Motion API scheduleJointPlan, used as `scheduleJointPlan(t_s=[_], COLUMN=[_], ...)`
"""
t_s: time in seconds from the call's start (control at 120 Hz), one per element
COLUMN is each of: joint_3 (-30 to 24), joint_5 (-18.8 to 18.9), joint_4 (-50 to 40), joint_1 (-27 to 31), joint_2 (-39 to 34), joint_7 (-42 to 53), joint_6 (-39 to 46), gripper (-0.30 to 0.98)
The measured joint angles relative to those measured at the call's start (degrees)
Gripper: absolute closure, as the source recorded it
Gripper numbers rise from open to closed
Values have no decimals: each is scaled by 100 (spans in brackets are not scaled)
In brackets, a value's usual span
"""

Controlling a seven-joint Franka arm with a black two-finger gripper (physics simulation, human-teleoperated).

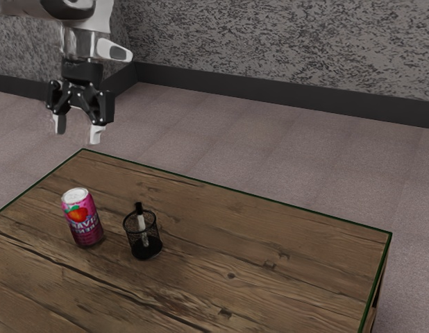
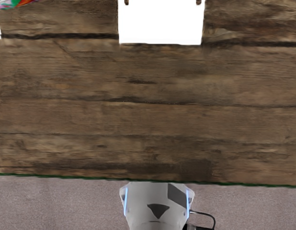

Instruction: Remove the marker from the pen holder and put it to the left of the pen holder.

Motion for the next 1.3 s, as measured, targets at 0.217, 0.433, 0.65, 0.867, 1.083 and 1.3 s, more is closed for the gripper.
scheduleJointPlan(t_s=[0.217, 0.433, 0.65, 0.867, 1.083, 1.3], joint_3=[-22, 56, 171, 184, 189, 122], joint_5=[49, 682, 731, 644, 528, 151], joint_4=[-146, -2074, -2935, -2616, -2246, -2295], joint_1=[14, -1462, -1480, -825, -314, -362], joint_2=[-57, -165, 590, 632, 1061, 1253], joint_7=[-49, 291, 537, 637, 569, 377], joint_6=[1978, 2399, 3424, 4036, 4214, 4360], gripper=[0, 0, 0, 0, 0, 2])
